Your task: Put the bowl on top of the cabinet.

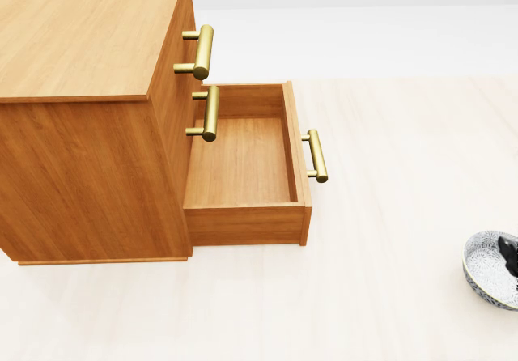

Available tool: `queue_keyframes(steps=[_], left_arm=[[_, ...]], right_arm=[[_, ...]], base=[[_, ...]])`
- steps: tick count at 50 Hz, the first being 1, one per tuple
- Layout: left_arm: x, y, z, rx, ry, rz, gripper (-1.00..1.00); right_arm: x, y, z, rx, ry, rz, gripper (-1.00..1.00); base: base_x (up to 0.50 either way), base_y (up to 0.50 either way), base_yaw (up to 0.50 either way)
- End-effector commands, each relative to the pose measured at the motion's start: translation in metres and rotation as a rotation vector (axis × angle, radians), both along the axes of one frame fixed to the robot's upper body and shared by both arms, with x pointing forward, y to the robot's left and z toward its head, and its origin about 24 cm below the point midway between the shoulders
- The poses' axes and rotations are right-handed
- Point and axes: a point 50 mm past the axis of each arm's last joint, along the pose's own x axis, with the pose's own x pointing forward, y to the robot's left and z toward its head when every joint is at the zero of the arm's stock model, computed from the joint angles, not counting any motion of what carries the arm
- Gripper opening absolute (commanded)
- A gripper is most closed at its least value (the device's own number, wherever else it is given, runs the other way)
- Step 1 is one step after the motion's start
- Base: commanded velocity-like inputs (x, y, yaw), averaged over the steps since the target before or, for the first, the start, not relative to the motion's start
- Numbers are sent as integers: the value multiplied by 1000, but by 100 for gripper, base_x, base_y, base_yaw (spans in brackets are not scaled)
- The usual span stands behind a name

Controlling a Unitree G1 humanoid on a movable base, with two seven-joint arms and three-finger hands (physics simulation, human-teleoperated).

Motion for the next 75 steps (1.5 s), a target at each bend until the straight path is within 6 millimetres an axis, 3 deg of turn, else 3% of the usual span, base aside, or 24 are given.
queue_keyframes(steps=[1, 17, 37, 48, 58, 66, 75], left_arm=[[16, 3, -23, -48, 92, 11, 100], [17, 3, -23, -49, 92, 14, 100], [19, 0, -27, -49, 115, 4, 100], [18, -3, -26, -42, 116, 0, 100], [19, -3, -27, -41, 119, -2, 100], [19, -4, -28, -41, 123, -9, 100], [18, -3, -26, -40, 116, -7, 100]], right_arm=[[7, -3, -17, 63, 61, -3, 100], [12, 0, -21, 89, 76, 17, 100], [4, 0, -41, 153, 142, 5, 100], [0, -5, -41, 148, 145, -16, 100], [-1, -11, -30, 88, 126, -24, 100], [11, -13, -2, -25, 57, -7, 100], [14, -17, 8, -56, 26, -26, 100]], base=[[0, 0, 0], [0, 0, 0], [0, 0, 0], [0, 0, 0], [0, 0, 0], [0, 0, 0], [0, 0, 0]])
